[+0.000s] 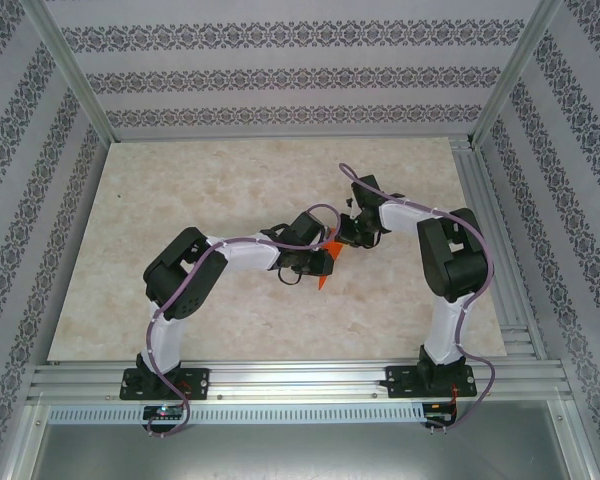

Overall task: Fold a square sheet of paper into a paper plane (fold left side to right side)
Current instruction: Fold the wing for the fifth time at the center of the table.

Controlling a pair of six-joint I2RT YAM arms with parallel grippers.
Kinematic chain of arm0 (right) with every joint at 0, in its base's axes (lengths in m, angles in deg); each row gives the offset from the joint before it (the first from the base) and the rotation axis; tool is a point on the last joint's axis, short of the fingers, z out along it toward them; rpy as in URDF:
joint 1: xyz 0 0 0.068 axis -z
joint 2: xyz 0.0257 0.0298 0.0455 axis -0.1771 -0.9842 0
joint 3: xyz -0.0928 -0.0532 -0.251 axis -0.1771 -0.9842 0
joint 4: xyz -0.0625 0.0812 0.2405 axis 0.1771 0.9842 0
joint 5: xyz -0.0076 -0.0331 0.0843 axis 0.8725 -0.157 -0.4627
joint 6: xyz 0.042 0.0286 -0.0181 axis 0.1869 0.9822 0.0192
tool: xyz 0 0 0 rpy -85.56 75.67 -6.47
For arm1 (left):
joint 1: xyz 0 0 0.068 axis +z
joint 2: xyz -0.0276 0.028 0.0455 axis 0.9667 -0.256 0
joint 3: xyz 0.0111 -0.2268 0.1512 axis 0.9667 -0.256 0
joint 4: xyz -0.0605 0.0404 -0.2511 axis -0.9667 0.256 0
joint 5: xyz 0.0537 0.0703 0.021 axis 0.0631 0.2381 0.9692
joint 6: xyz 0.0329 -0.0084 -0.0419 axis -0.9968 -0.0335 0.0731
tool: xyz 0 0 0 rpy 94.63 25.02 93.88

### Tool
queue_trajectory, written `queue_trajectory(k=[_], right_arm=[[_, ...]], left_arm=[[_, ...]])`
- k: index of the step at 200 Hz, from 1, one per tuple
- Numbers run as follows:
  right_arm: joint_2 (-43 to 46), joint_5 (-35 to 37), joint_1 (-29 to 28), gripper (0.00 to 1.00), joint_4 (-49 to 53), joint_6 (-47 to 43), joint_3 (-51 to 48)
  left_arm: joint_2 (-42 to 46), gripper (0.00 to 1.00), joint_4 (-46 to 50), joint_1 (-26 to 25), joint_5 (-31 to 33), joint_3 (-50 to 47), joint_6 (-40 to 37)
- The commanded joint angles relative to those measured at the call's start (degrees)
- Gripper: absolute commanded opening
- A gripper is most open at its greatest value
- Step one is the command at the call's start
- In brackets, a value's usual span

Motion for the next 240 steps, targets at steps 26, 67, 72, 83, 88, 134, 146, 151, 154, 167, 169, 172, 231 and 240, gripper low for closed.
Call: queue_trajectory(k=[26,67,72,83,88,134,146,151,154,167,169,172,231,240], right_arm=[[-2.6,4.3,2.5,0.11,1.0,-2.3,3.1],[-4.5,4.8,3.7,0.11,1.9,-2.8,5.2],[-4.7,4.8,3.9,0.11,1.9,-2.9,5.5],[-5.1,4.9,4.2,0.11,2.3,-3.1,6.3],[-5.3,5.0,4.3,0.11,2.5,-3.2,6.6],[-6.4,4.9,5.6,0.11,3.2,-3.4,8.9],[-6.6,4.9,5.8,0.11,3.3,-3.3,9.4],[-6.6,4.8,5.9,0.11,3.4,-3.4,9.5],[-6.7,4.9,5.9,0.11,3.4,-3.4,9.7],[-7.1,4.9,6.2,0.11,3.7,-3.4,10.2],[-7.1,4.9,6.2,0.11,3.7,-3.3,10.3],[-7.3,4.9,6.3,0.11,3.7,-3.3,10.4],[-9.0,6.3,7.7,0.11,5.6,-4.5,13.5],[-8.5,6.1,8.0,0.11,5.7,-4.7,13.8]], left_arm=[[-5.2,0.23,9.7,-1.8,1.0,-4.5,-0.8],[-5.2,0.23,9.5,-1.8,0.9,-4.6,-0.8],[-5.1,0.23,9.5,-1.8,0.9,-4.7,-0.8],[-5.2,0.23,9.5,-1.8,0.8,-4.7,-0.8],[-5.2,0.23,9.4,-1.8,0.8,-4.8,-0.7],[-5.2,0.23,9.2,-1.8,0.6,-4.9,-0.6],[-5.2,0.23,9.1,-1.8,0.7,-4.9,-0.6],[-5.3,0.23,9.1,-1.8,0.6,-5.0,-0.6],[-5.3,0.23,9.1,-1.8,0.6,-5.0,-0.6],[-5.3,0.23,9.0,-1.8,0.6,-5.0,-0.6],[-5.3,0.23,9.0,-1.8,0.6,-5.1,-0.6],[-5.3,0.23,9.0,-1.8,0.5,-5.1,-0.6],[-5.0,0.23,8.6,-1.8,0.4,-5.4,-0.5],[-5.0,0.23,8.5,-1.8,0.3,-5.4,-0.4]])
